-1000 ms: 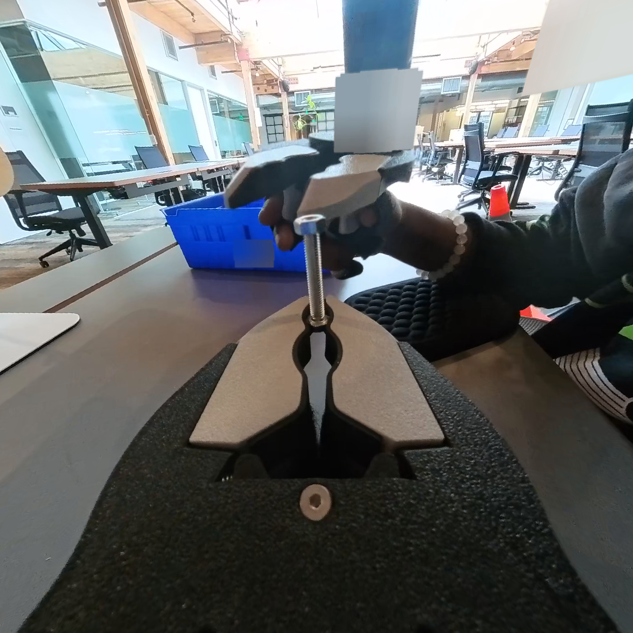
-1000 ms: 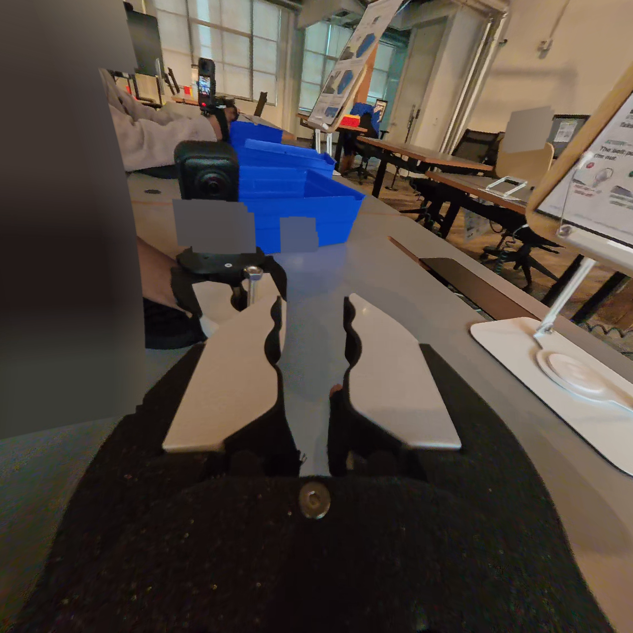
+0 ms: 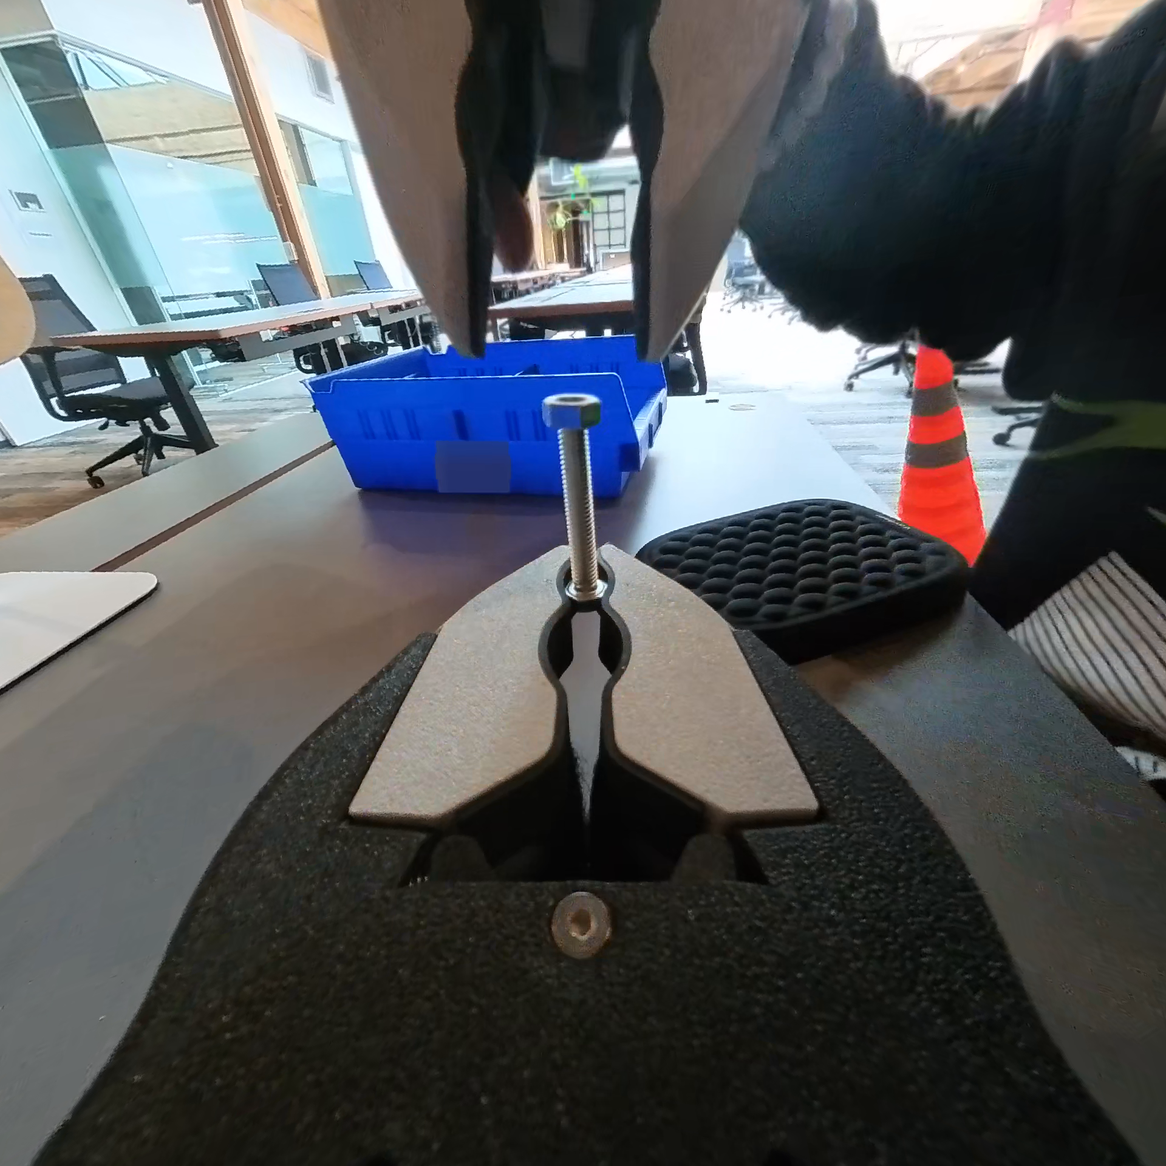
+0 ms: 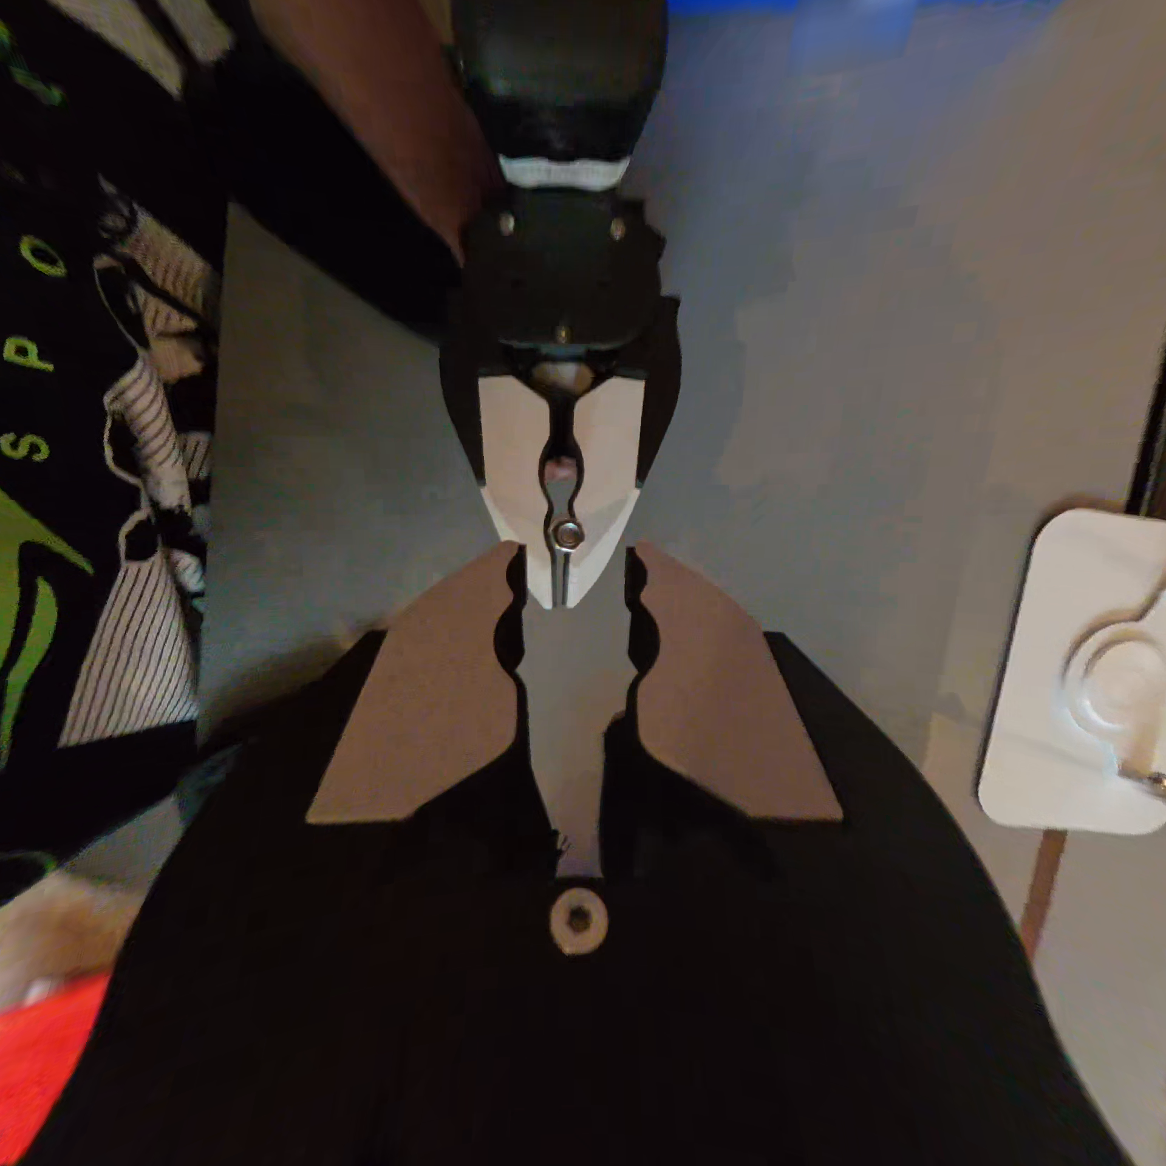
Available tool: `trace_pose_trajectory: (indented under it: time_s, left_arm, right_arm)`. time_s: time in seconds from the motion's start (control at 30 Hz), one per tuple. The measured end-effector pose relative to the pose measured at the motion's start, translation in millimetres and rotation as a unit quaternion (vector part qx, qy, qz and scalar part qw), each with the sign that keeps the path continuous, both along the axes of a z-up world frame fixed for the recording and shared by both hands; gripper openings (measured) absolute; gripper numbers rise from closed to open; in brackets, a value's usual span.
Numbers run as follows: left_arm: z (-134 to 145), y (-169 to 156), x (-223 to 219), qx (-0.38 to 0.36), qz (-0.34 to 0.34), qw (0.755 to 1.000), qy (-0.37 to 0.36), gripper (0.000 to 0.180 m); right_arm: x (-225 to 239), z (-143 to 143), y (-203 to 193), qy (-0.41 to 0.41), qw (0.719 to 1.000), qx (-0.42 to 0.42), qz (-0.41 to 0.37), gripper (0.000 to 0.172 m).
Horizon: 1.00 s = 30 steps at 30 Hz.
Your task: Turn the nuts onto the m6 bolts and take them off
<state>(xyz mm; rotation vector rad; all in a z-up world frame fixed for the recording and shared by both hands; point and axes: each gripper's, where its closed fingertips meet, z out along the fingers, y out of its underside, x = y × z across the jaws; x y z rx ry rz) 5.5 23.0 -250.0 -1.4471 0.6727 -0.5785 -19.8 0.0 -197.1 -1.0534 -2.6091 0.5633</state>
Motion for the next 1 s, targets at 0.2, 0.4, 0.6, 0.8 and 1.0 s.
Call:
trace_pose_trajectory:
  time_s: [0.2, 0.4, 0.6, 0.8, 1.0]
  left_arm:
    - [-1.4, 1.2, -0.4, -0.002, 0.002, 1.0, 0.005, 0.002]
    - [-2.4, 1.7, 0.3, -0.004, -0.002, 1.0, 0.006, 0.002]
    - [-2.4, -13.1, 12.0, -0.025, -0.105, 0.994, -0.007, 0.002]
    - [4.6, -54.1, 22.4, -0.084, -0.347, 0.933, -0.048, 0.002]
    - [11.1, -81.4, 21.7, -0.124, -0.502, 0.855, -0.047, 0.003]
  right_arm:
    - [0.6, -12.0, -1.9, -0.09, 0.994, 0.062, 0.014, 0.024]
    - [-2.7, -13.5, -4.5, -0.095, 0.993, 0.07, 0.029, 0.01]
    - [2.8, -12.5, -15.8, -0.067, 0.975, 0.105, 0.181, 0.01]
    - [9.1, -6.9, -33.5, -0.038, 0.928, 0.144, 0.343, 0.01]
    - [10.9, -1.0, -48.3, -0.024, 0.888, 0.137, 0.439, 0.01]
